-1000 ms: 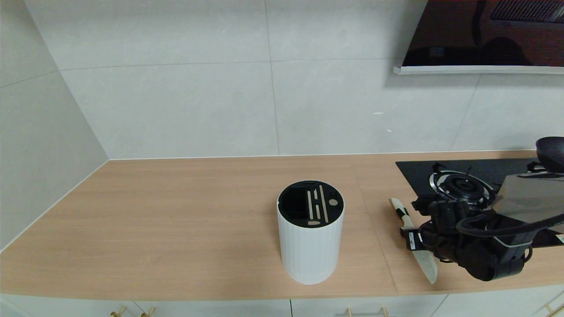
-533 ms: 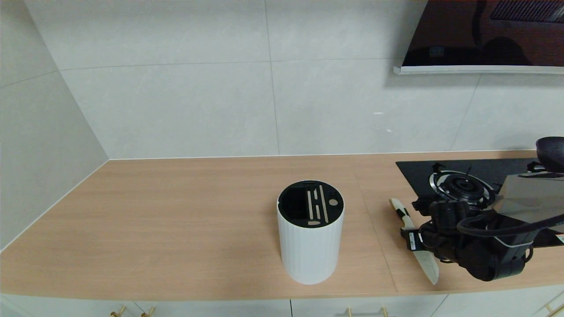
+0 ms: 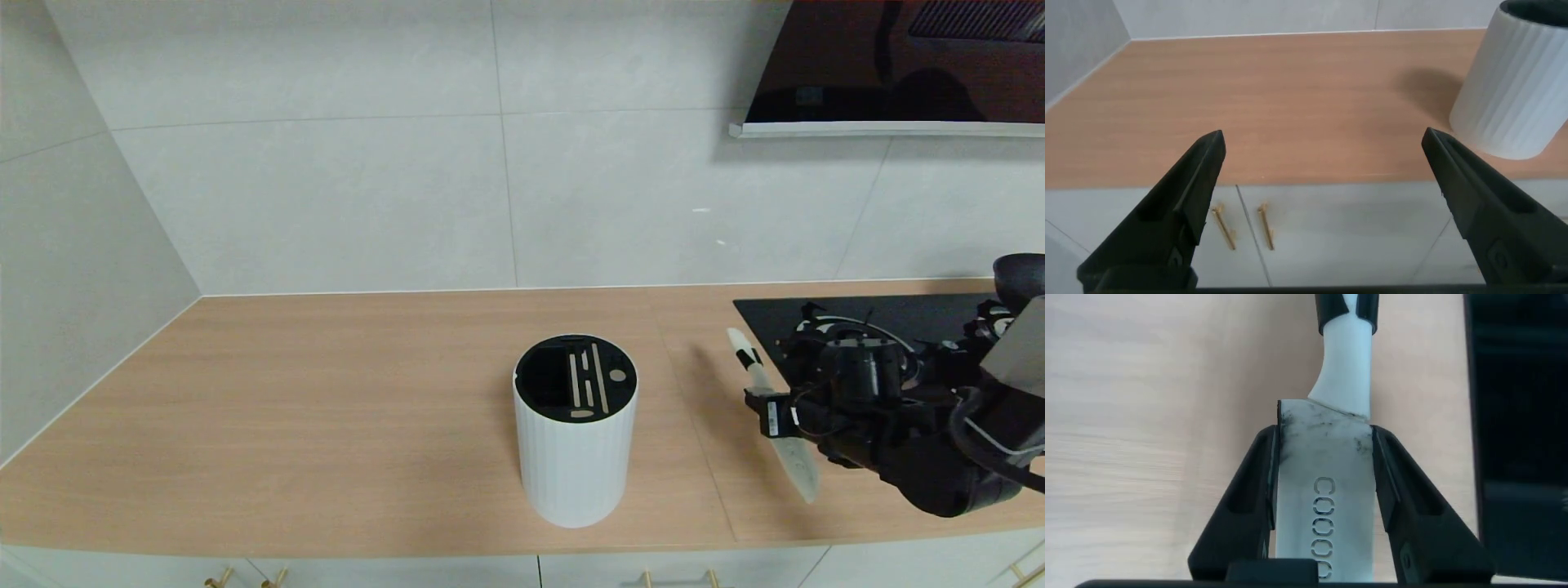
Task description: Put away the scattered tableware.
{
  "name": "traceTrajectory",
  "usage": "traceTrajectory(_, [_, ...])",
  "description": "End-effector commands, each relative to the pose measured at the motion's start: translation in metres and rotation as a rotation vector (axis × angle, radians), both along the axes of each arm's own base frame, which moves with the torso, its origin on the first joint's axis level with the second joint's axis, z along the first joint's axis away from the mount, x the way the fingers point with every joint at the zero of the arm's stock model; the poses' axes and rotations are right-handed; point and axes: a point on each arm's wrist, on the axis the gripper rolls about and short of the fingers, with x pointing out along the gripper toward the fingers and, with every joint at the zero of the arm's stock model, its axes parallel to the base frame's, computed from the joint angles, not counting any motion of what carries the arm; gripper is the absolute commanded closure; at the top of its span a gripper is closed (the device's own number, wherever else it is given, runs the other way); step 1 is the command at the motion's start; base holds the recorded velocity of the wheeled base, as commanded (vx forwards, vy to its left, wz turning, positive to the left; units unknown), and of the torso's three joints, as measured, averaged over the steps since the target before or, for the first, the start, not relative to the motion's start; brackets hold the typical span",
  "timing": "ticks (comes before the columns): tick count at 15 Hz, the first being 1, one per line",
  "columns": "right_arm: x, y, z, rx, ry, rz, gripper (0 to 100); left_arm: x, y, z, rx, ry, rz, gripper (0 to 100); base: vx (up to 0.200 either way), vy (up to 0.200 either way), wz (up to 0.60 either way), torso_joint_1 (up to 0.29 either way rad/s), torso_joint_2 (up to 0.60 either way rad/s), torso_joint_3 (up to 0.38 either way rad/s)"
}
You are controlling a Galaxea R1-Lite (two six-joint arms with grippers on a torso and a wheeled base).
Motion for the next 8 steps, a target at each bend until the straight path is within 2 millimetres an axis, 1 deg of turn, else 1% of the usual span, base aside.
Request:
traceTrajectory(1, [-0.024,0.011,0.039,0.024,-0.099,0.053,100,0.000,0.000,0.002,0.010,-0.008,0.002,0,0.000,0.000,0.00,0.000,0.00,0.000])
traceTrajectory(3, [-0.034,0.017,0.057,0.035,-0.150,0.080,100,-0.007,-0.001,0.023,0.027,-0.080,-0.025,0,0.000,0.000,0.00,0.000,0.00,0.000])
traceTrajectory(4, [-0.038,0.017,0.065,0.040,-0.174,0.087,100,-0.010,-0.002,0.035,0.029,-0.074,-0.072,0,0.000,0.000,0.00,0.000,0.00,0.000])
traceTrajectory(5, [-0.038,0.018,0.068,0.041,-0.183,0.089,100,-0.011,-0.002,0.041,0.029,-0.064,-0.102,0,0.000,0.000,0.00,0.000,0.00,0.000])
traceTrajectory(6, [-0.040,0.021,0.079,0.043,-0.195,0.100,100,-0.011,-0.005,0.066,0.028,-0.018,-0.203,0,0.000,0.000,0.00,0.000,0.00,0.000])
traceTrajectory(7, [-0.039,0.021,0.084,0.043,-0.193,0.101,100,-0.008,-0.005,0.075,0.026,0.003,-0.233,0,0.000,0.000,0.00,0.000,0.00,0.000])
traceTrajectory(8, [-0.038,0.022,0.092,0.042,-0.189,0.103,100,-0.003,-0.006,0.090,0.023,0.023,-0.271,0,0.000,0.000,0.00,0.000,0.00,0.000])
